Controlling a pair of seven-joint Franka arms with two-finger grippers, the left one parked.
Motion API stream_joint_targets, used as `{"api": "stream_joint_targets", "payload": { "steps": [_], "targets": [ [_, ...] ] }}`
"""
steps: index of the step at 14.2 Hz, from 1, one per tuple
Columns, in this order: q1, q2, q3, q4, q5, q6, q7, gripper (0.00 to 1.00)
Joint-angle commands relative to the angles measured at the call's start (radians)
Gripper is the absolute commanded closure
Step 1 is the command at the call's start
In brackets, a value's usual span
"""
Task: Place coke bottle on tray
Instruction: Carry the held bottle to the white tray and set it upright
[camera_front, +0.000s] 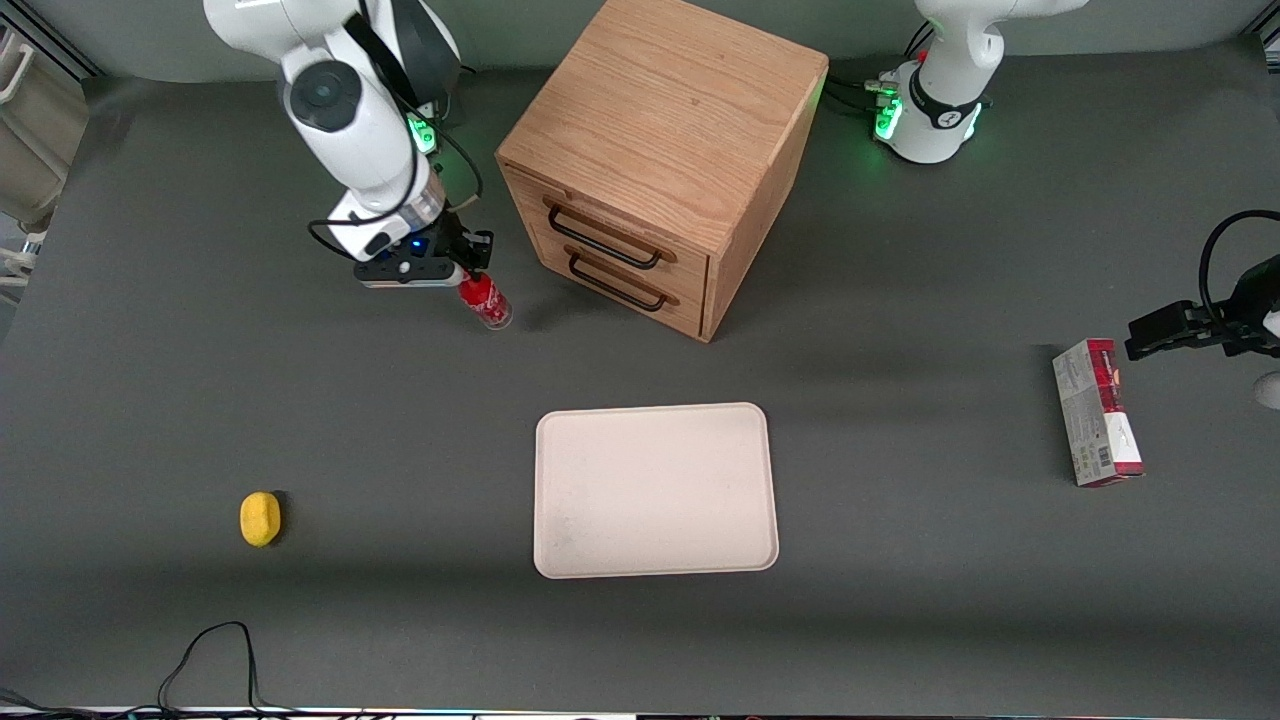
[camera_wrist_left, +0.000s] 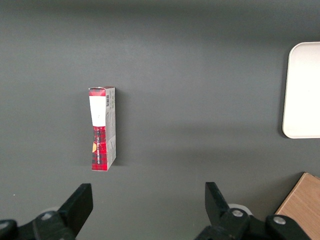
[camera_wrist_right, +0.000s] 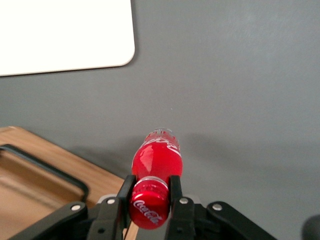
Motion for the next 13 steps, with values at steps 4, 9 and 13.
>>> {"api": "stream_joint_targets", "payload": {
  "steps": [4, 9, 13],
  "targets": [
    [0.003, 0.446, -0.005, 0.856, -0.137, -0.501, 0.002, 0.96],
    [0.034, 0.727, 0.023, 1.195, -0.201, -0.474, -0.006, 0.94],
    [0.071, 0.862, 0.029, 1.209, -0.321, -0.232, -0.008, 0.93]
  ]
}}
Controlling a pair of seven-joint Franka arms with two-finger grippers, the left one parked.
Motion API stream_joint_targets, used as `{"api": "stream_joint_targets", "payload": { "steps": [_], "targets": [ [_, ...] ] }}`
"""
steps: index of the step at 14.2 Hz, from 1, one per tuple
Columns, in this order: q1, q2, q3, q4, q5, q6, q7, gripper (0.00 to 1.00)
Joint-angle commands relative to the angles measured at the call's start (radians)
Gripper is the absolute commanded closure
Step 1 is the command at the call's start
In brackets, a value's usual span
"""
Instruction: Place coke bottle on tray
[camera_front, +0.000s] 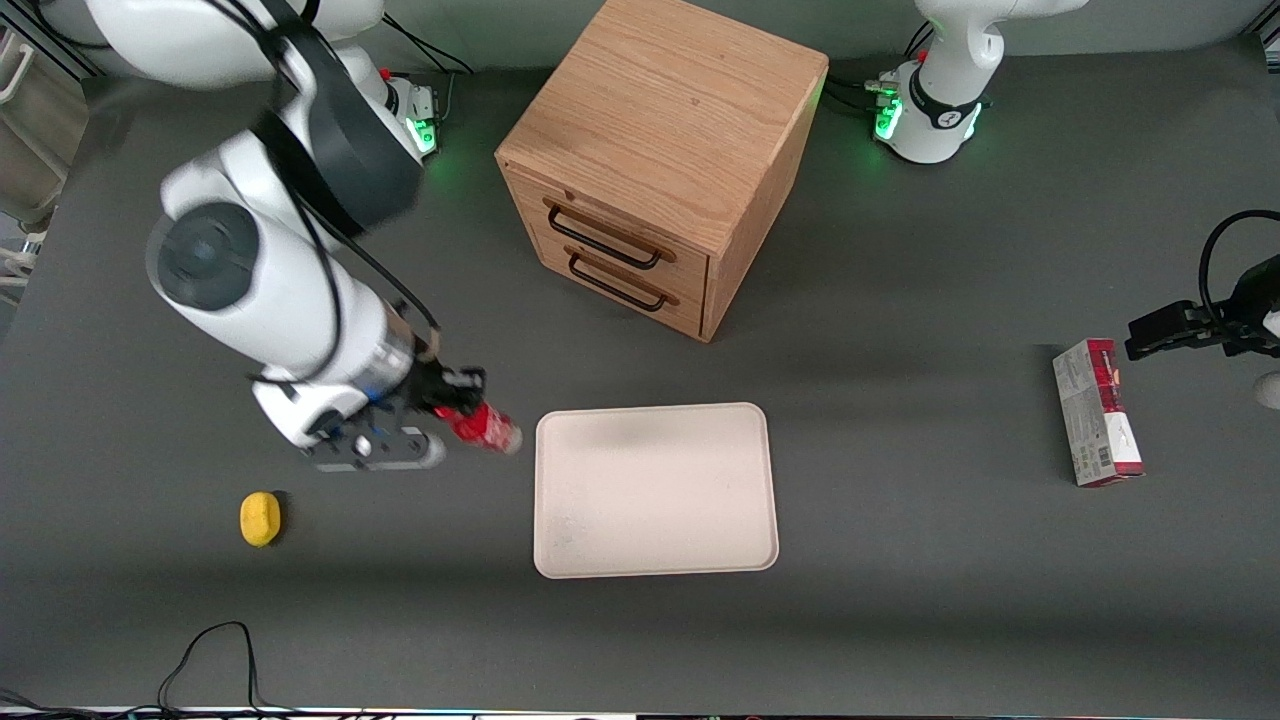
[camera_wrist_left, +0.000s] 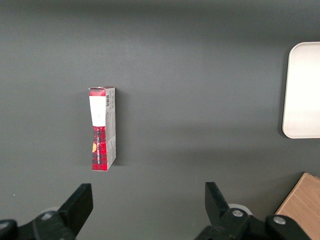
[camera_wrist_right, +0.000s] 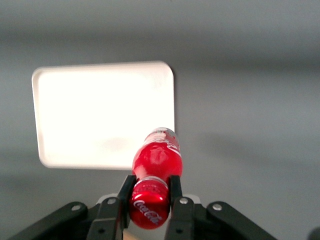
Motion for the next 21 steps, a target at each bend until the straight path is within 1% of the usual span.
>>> {"api": "stream_joint_targets", "payload": {
  "steps": [1, 4, 6, 8, 9, 11, 12, 13, 14, 15, 17, 19, 20, 21],
  "targets": [
    [0.027, 0.117, 0.013, 0.086, -0.073, 0.100, -0.001, 0.92],
    [0.030, 0.185, 0.014, 0.083, -0.153, 0.187, -0.006, 0.89],
    [0.033, 0.223, 0.014, 0.075, -0.171, 0.247, -0.009, 0.85],
    [0.039, 0.269, 0.013, 0.074, -0.176, 0.289, -0.007, 0.84],
    [0.044, 0.283, 0.011, 0.074, -0.176, 0.310, -0.009, 0.81],
    [0.044, 0.298, 0.011, 0.069, -0.201, 0.318, -0.009, 0.74],
    [0.044, 0.301, 0.011, 0.058, -0.202, 0.320, -0.009, 0.69],
    [0.044, 0.301, 0.011, 0.046, -0.202, 0.324, -0.007, 0.59],
    [0.044, 0.301, 0.011, 0.034, -0.201, 0.344, -0.007, 0.40],
    [0.042, 0.298, 0.010, 0.022, -0.201, 0.362, -0.006, 0.00],
    [0.038, 0.280, 0.010, 0.018, -0.198, 0.366, 0.001, 0.00],
    [0.032, 0.188, 0.011, -0.012, -0.169, 0.318, -0.002, 0.00],
    [0.020, 0.112, 0.005, -0.070, -0.123, 0.259, -0.009, 0.00],
    [-0.006, 0.026, 0.002, -0.150, -0.078, 0.235, -0.024, 0.00]
  ]
}}
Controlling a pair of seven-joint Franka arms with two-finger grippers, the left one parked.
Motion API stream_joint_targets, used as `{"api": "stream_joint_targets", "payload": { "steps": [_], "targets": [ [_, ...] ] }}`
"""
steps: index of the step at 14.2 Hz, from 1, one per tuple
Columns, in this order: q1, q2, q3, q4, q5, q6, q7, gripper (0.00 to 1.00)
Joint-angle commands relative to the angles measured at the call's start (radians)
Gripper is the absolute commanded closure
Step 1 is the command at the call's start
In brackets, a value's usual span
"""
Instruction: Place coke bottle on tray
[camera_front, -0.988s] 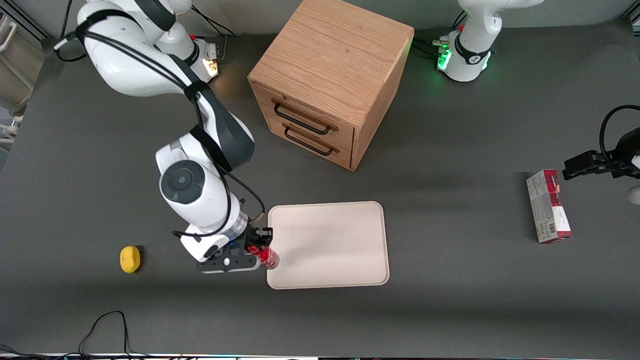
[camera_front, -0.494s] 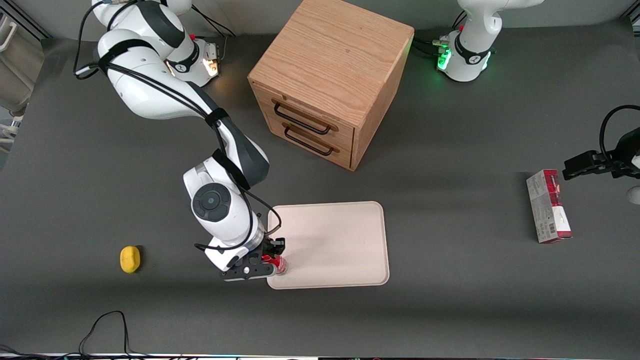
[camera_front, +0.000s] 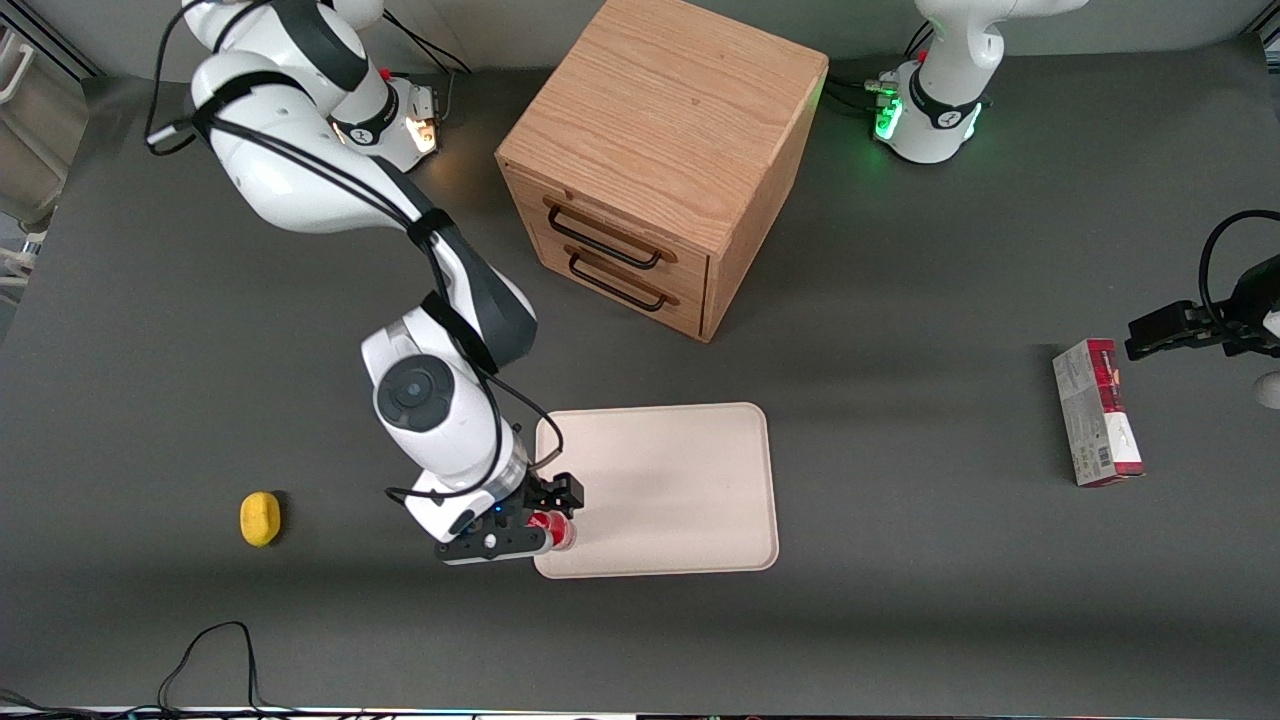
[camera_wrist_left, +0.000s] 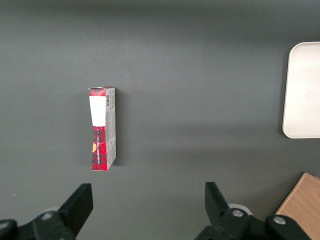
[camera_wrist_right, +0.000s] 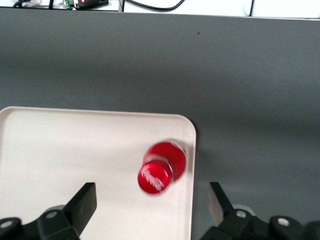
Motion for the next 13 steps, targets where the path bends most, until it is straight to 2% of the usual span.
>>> {"api": "stream_joint_targets", "payload": {
  "steps": [1, 4, 5, 7, 9, 13],
  "targets": [
    [-0.063, -0.301, -0.023, -0.300, 0.106, -0.064, -0.060, 0.00],
    [-0.054, -0.611, -0.222, -0.629, 0.324, -0.082, -0.148, 0.00],
    [-0.051, -0.700, -0.271, -0.718, 0.353, -0.112, -0.175, 0.00],
    [-0.049, -0.853, -0.341, -0.841, 0.358, -0.187, -0.237, 0.00],
    [-0.045, -0.988, -0.374, -0.927, 0.358, -0.232, -0.243, 0.00],
    [-0.046, -1.041, -0.436, -0.902, 0.358, -0.337, -0.320, 0.00]
  ]
}}
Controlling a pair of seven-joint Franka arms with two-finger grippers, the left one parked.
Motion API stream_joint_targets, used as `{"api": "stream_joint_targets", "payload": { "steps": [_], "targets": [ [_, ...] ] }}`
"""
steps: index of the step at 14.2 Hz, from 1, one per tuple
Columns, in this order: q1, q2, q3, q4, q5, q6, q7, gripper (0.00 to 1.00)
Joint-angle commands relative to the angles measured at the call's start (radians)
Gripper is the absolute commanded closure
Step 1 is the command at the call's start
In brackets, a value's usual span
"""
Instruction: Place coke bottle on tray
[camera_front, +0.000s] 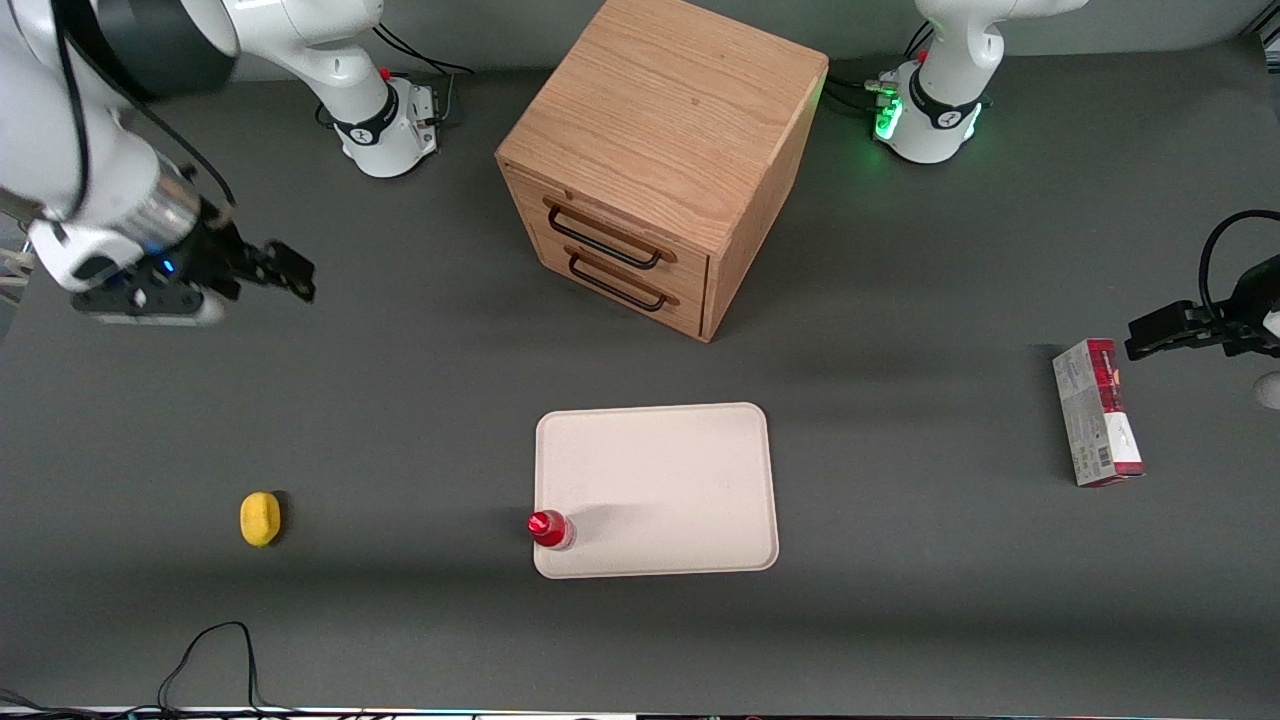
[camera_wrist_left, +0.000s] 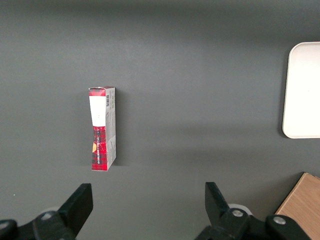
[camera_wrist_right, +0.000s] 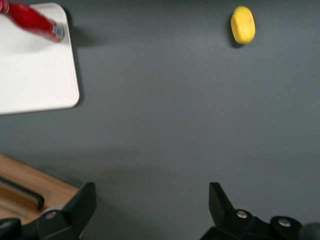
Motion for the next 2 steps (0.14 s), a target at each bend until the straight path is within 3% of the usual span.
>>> {"api": "stream_joint_targets", "payload": {
  "steps": [1, 2],
  "targets": [
    [0.013, -0.011, -0.063, -0.005, 0.027, -0.020, -0.049, 0.00],
    [0.013, -0.001, -0.068, 0.013, 0.027, -0.024, -0.050, 0.00]
  ]
}}
